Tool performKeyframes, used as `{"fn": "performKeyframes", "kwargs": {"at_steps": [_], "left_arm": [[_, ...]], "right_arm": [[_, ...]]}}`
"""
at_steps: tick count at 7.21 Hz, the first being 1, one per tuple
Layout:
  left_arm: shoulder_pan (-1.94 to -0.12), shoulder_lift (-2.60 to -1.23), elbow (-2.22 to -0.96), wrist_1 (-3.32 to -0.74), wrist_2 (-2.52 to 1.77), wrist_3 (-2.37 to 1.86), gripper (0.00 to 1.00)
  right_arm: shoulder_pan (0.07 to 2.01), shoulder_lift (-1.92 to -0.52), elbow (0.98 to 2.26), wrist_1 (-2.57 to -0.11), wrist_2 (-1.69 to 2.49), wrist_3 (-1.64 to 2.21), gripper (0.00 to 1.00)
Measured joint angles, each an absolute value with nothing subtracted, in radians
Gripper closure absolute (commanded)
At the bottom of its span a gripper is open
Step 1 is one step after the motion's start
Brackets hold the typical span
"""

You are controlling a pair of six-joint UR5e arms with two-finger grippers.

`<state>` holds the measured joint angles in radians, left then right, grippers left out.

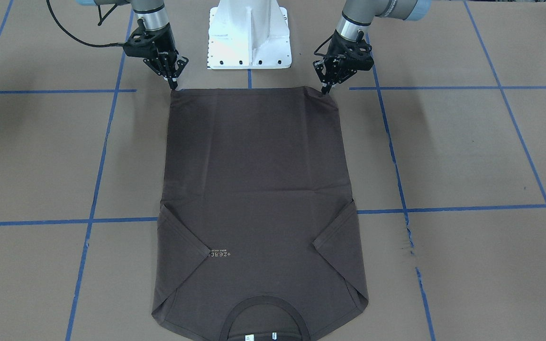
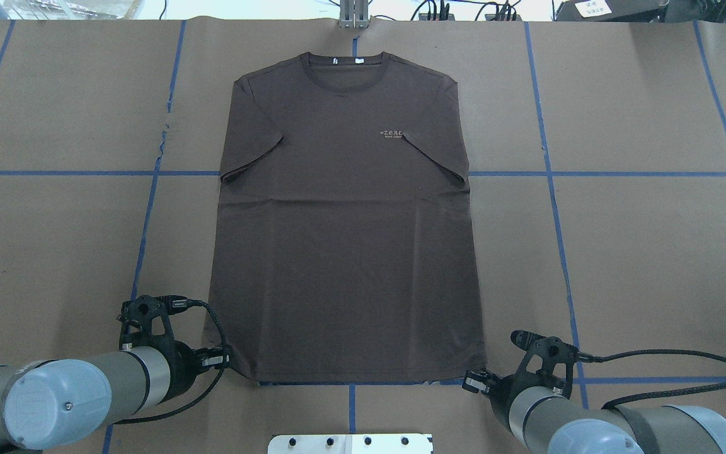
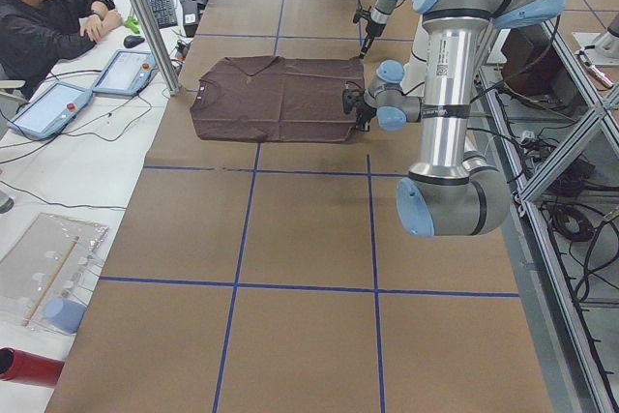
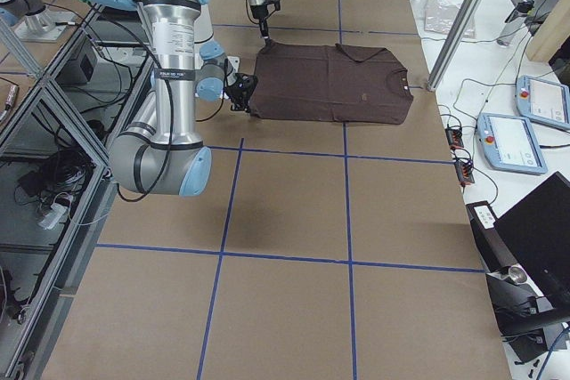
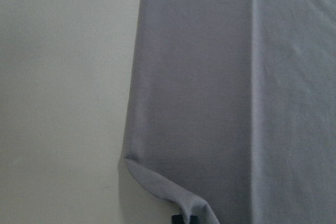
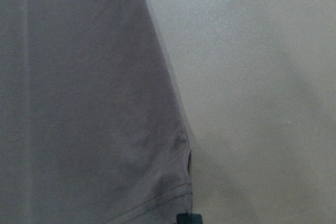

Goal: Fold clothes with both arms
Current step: 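Grasp the hem corners with both grippers, then lift the hem with both grippers and carry it toward the collar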

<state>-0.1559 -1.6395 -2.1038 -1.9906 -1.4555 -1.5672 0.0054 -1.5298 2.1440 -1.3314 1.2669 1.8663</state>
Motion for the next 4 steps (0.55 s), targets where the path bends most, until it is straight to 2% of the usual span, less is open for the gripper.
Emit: {"fn": "performKeyframes", "kwargs": {"at_steps": [2, 4], "left_arm": [[-0.155, -1.643, -2.314, -1.763, -1.474, -1.569, 1.00], [-0.152, -1.648, -2.578, -1.500, -1.556, -1.575, 1.00]], "right_arm": [[-0.013, -1.530, 2.306, -1.482, 1.271, 1.866, 1.00], [-0.083, -1.510, 2.565, -1.731, 1.276, 1.870, 1.00]]}}
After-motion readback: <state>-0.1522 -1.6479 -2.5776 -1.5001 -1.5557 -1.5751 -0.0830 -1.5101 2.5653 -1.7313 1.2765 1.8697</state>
